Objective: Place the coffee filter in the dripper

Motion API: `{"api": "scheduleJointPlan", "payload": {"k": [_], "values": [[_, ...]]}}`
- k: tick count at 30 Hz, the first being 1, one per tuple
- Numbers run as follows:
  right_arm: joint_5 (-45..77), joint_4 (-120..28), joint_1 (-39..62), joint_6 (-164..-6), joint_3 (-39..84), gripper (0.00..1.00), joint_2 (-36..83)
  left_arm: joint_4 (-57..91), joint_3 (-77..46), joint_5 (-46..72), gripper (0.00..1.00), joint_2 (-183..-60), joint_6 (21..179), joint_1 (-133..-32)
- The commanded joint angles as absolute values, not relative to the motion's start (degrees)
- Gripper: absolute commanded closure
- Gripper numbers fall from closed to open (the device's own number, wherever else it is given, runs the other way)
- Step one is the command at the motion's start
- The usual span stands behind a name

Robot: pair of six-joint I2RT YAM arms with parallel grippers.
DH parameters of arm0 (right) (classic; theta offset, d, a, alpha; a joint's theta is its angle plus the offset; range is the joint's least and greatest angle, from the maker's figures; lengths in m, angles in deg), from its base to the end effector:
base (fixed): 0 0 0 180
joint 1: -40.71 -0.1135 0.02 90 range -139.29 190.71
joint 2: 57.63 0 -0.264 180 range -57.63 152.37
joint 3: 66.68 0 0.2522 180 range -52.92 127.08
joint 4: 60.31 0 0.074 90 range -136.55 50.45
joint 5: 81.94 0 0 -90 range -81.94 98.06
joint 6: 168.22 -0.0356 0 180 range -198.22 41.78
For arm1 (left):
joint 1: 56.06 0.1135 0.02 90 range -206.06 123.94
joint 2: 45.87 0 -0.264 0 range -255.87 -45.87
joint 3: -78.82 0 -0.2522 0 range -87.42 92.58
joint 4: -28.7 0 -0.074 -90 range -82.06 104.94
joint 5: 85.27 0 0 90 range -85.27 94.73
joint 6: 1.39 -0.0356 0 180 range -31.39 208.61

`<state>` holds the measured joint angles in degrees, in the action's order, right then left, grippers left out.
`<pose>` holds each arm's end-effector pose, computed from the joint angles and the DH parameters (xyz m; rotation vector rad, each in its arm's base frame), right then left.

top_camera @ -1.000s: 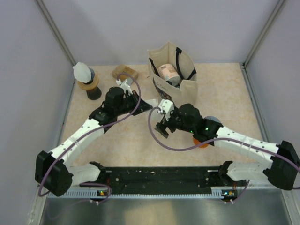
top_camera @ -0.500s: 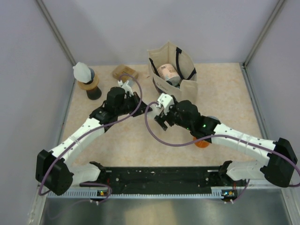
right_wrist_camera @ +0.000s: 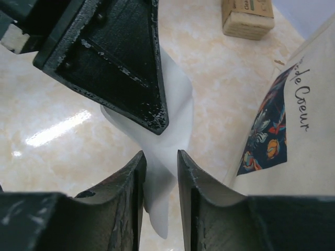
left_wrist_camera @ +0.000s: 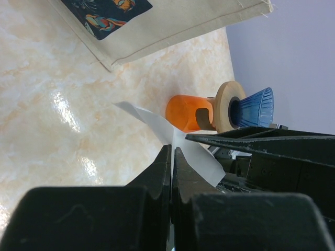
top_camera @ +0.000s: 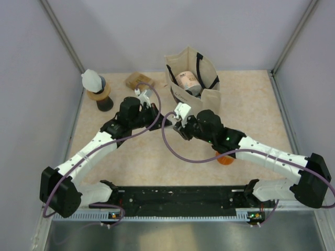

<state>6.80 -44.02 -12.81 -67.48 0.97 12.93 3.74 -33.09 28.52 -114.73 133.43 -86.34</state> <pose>0.1716 0.2307 0.3136 -1.0165 1.6470 0.4818 0.2285 -0.1500 0.3101 0.0103 2.2118 -1.2056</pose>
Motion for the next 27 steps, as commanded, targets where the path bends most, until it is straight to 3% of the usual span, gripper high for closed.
{"api": "scheduleJointPlan", "payload": {"k": [1,7,9,10,13,17,21,27], "values": [[11.7,-46.2,-13.1,-68.5,2.6,0.73,12.9,6.1,-30.5,30.3,1.0,-114.4,132.2,-86.7],[15.0,-46.1,-13.1,-69.0,1.8,0.99,12.9,8.6,-30.5,34.8,1.0,-115.0,132.5,-86.7],[14.3,-46.2,-13.2,-69.3,1.8,1.0,12.9,8.9,-30.6,35.6,1.0,-114.6,132.2,-86.7],[13.7,-46.1,-13.1,-69.5,1.7,1.0,12.7,8.9,-30.6,35.4,0.96,-114.4,131.9,-86.6],[11.3,-47.8,-13.1,-70.7,0.8,1.0,11.3,8.1,-31.0,33.8,0.7,-112.2,130.4,-86.7],[8.3,-49.3,-13.1,-72.9,-1.9,1.0,7.7,7.0,-32.1,30.1,0.27,-107.3,128.2,-86.6],[6.0,-51.8,-13.1,-76.0,-5.5,1.0,2.3,5.4,-33.7,25.0,0.17,-101.6,126.3,-86.7],[5.7,-52.4,-13.0,-82.7,-7.0,1.0,-2.5,11.2,-38.7,28.4,0.1,-95.5,124.1,-86.6]]}}
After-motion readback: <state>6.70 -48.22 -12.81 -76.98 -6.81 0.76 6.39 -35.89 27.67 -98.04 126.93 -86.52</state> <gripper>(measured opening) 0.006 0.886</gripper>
